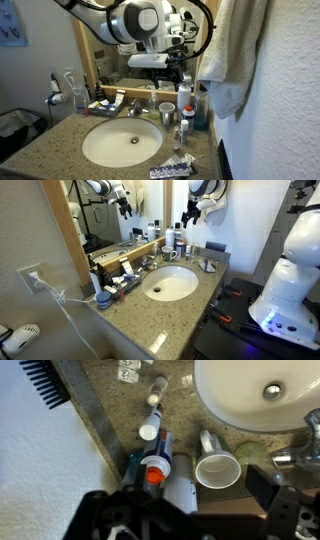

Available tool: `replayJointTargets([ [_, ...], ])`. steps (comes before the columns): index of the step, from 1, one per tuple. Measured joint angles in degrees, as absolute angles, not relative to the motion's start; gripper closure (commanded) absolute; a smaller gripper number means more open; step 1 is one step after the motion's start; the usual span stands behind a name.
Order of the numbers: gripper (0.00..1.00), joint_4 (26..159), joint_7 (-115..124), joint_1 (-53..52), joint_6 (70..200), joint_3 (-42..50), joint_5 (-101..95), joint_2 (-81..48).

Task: Move the bottle to the other side of the sink

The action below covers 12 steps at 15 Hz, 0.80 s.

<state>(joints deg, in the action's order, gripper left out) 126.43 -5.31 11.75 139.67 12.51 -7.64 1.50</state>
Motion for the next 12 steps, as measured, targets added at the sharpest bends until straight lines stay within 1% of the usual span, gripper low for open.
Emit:
replayJointTargets([
  [3, 0.0, 121.35, -6.32, 12.64, 140.61, 13.37, -6.21, -5.33],
  [7, 0.0, 116.32, -12.88, 14.27, 141.78, 12.88, 2.14, -13.21],
  [12, 0.0, 112.62, -19.08, 18.53, 141.8, 11.53, 8.65, -18.85],
])
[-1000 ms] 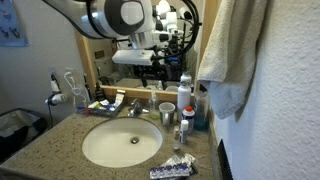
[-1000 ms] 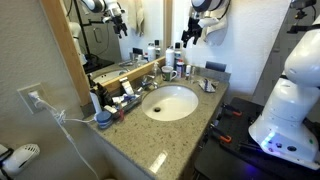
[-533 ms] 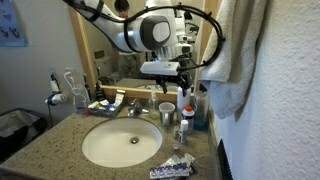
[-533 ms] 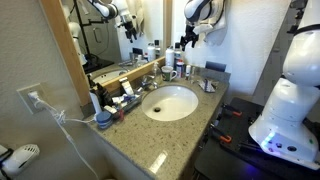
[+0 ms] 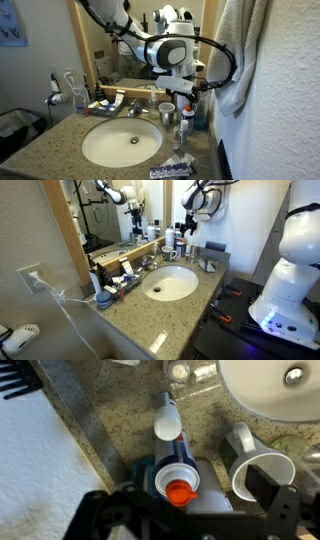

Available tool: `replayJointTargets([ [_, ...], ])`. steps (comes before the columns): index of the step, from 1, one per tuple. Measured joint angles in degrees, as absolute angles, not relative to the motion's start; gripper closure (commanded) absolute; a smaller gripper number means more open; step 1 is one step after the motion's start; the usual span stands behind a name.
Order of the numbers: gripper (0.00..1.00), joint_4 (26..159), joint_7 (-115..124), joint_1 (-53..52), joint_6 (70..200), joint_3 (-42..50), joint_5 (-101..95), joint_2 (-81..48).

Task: Move the bottle to the other side of the sink

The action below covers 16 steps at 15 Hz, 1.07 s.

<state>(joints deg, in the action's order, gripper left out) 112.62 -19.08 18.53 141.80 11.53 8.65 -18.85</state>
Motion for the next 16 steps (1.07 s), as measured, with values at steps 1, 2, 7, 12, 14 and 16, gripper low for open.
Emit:
replayJointTargets([
  [1, 0.0, 112.32, -19.74, 19.43, 141.79, 11.35, 9.09, -19.38],
  [2, 0.0, 112.22, -20.24, 20.19, 141.77, 11.22, 9.43, -19.74],
  [7, 0.0, 112.17, -21.24, 22.49, 141.66, 10.54, 10.83, -21.74],
  [12, 0.0, 112.08, -21.24, 23.41, 141.66, 9.16, 11.3, -23.97],
  [14, 0.0, 112.0, -21.25, 23.64, 141.66, 8.91, 11.32, -24.92],
  [16, 0.0, 111.95, -21.24, 23.77, 141.66, 8.89, 11.32, -25.76],
])
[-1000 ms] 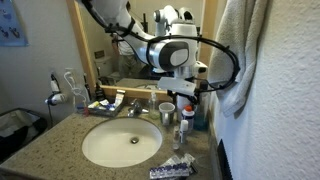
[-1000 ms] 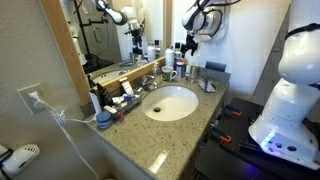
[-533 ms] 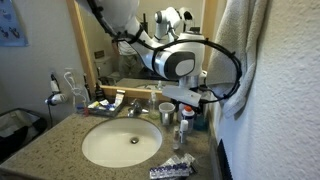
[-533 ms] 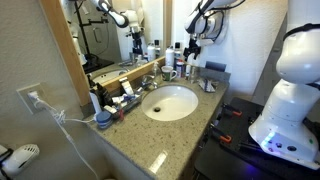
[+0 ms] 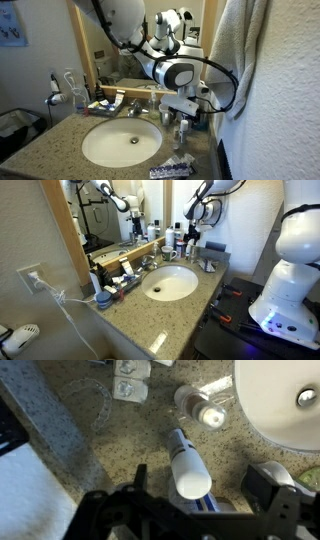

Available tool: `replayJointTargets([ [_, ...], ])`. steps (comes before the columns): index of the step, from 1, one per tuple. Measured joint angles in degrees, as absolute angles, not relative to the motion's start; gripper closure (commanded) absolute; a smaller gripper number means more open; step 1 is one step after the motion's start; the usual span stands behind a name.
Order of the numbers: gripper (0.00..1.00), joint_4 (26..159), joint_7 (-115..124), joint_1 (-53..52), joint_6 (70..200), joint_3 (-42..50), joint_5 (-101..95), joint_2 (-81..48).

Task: Move the bottle to the other side of the sink

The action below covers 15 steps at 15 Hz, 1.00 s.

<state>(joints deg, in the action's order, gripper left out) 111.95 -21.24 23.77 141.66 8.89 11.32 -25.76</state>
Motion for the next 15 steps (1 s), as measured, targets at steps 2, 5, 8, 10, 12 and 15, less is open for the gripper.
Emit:
replayJointTargets([
  [2, 0.0, 111.84, -21.24, 23.9, 141.66, 8.88, 11.32, -26.34],
  [5, 0.0, 111.2, -21.24, 23.98, 141.75, 8.76, 11.32, -26.9],
  [8, 0.26, 110.32, -21.21, 23.98, 141.76, 8.49, 11.32, -27.43],
  [10, 0.31, 109.82, -21.2, 23.98, 141.76, 8.3, 11.32, -27.93],
  [12, 0.47, 109.4, -21.18, 23.98, 141.76, 8.24, 11.32, -28.43],
  [15, 0.7, 109.02, -21.15, 24.0, 141.79, 8.24, 11.32, -28.83],
])
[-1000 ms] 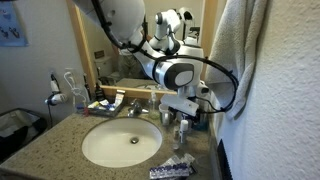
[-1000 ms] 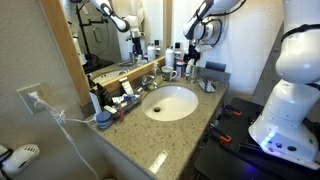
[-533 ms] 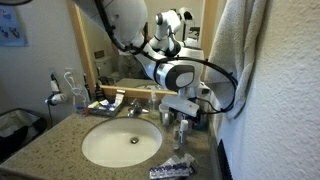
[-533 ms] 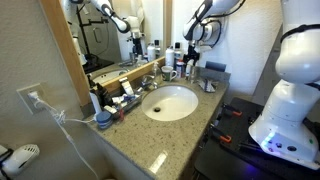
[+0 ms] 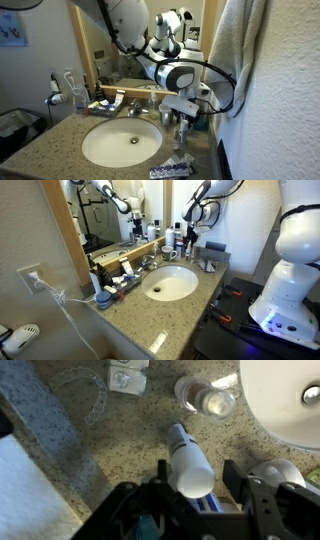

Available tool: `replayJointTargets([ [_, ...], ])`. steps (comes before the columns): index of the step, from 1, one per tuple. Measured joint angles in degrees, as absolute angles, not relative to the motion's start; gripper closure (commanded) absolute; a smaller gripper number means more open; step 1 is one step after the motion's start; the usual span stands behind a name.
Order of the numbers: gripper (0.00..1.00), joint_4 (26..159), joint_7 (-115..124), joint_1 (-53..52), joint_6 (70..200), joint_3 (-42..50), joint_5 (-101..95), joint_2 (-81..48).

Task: Move the bottle to the other side of the sink

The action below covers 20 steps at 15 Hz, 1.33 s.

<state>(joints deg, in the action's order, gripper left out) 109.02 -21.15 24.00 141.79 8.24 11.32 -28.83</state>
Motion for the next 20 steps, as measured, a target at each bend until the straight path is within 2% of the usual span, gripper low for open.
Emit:
replayJointTargets([
  [2, 0.85, 108.91, -21.13, 24.01, 141.8, 8.24, 11.32, -28.88],
  [11, 0.84, 107.3, -18.81, 23.2, 141.82, 8.61, 8.95, -28.82],
  [20, 0.84, 106.94, -5.2, 12.5, 136.91, 11.6, -6.08, -23.15],
])
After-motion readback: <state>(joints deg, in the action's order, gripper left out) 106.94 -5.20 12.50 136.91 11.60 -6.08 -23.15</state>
